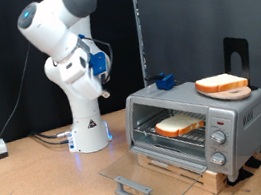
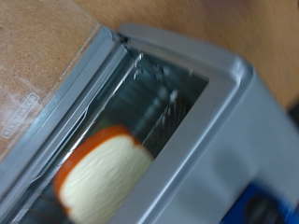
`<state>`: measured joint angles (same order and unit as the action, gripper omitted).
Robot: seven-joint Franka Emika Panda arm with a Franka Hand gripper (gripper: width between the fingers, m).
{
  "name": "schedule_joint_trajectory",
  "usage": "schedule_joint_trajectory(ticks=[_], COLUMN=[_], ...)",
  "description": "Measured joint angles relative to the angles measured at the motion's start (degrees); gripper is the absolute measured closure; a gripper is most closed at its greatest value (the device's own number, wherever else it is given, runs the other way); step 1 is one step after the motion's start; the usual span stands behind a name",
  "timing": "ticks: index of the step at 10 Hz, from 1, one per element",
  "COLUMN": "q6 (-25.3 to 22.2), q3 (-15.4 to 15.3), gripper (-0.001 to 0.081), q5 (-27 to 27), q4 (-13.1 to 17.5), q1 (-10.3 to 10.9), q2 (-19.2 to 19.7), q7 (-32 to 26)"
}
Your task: Make a piece of toast with the oven
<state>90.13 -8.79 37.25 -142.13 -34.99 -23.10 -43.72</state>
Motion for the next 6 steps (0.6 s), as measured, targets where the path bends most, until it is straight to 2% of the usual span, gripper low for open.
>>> schedule_joint_trajectory(ticks=[1,2,3,4,6], q6=[-0.33,-0.23,-1.42,-1.78,2.15], q3=[0.42,0.29,0.26,0.47,0.81], gripper=[-0.0003,-0.0003,-0.0003,-0.0003,-0.0003], q5=[1.7,0.96,1.36,4.17,7.43], q4=[1.01,0.98,0.99,0.93,0.88], q1=[-0.83,-0.73,-0.86,-1.15,-2.86], q2=[2.33,2.21,2.31,2.58,4.42], q7=[3.89,1.77,5.72,11.15,20.14])
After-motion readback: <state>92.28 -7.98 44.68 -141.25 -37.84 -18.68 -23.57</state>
